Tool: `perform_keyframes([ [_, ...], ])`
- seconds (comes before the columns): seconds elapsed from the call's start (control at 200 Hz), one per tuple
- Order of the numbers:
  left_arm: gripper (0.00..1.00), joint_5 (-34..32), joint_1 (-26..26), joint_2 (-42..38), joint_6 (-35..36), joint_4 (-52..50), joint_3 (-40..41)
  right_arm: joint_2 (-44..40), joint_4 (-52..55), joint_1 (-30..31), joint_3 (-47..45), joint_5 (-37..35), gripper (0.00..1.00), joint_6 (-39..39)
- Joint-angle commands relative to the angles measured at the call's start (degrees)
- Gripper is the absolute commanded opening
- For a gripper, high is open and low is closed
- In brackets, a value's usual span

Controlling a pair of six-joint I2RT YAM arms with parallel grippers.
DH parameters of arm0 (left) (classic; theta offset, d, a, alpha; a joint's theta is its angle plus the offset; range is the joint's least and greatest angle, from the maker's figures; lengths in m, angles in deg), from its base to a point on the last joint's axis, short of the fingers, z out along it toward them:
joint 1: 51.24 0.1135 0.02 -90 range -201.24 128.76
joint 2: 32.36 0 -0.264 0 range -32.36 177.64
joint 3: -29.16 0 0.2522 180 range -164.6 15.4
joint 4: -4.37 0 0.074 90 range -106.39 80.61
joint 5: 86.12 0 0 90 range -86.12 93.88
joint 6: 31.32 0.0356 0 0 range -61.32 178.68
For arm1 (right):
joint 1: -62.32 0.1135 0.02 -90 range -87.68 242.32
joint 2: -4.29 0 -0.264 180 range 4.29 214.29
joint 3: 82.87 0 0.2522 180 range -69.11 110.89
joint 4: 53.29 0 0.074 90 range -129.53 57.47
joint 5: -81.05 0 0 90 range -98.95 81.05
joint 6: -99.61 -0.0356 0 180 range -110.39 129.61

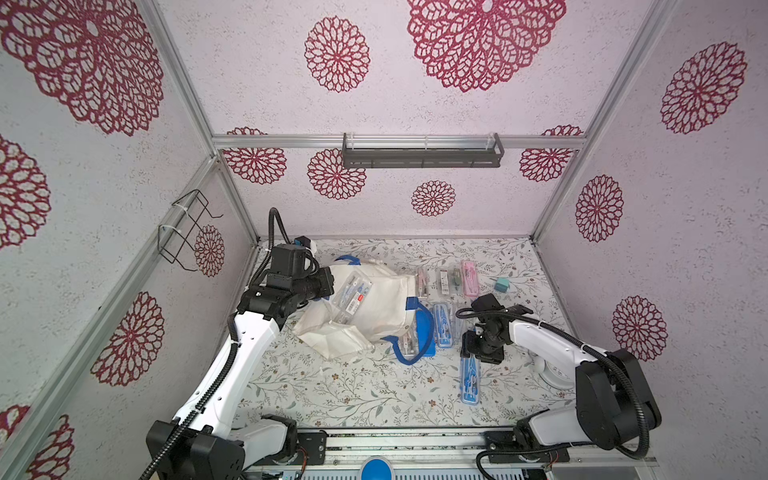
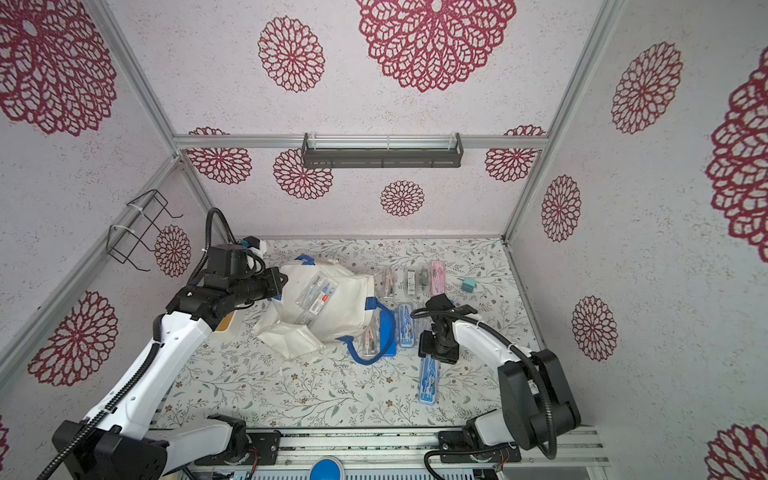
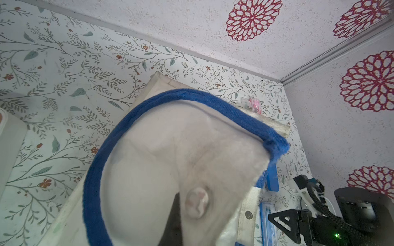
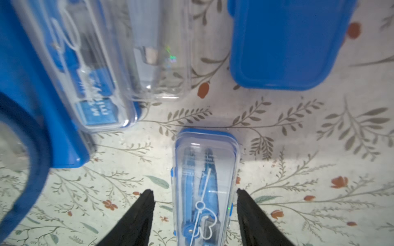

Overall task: Take out the compass set from the canvas bag
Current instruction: Place the compass set at the center of the board, then adjust the canvas bag at the center of the board.

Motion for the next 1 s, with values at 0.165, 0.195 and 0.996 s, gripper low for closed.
perform_keyframes([
  [0.165, 0.00, 2.69, 0.49, -0.14, 0.53, 3.45, -2.84, -8.07, 2.03, 0.90, 10.77, 1.03, 0.52, -3.01],
  [0.195, 0.00, 2.84, 0.42, -0.14, 0.67, 3.45, -2.96, -9.09, 0.67, 1.23, 12.16, 2.73, 0.49, -3.58],
  [0.996, 0.00, 4.45, -2.29, 2.31, 1.96, 3.32, -5.17, 23.63, -32.40, 32.28, 34.99, 7.34, 0.25, -33.62],
])
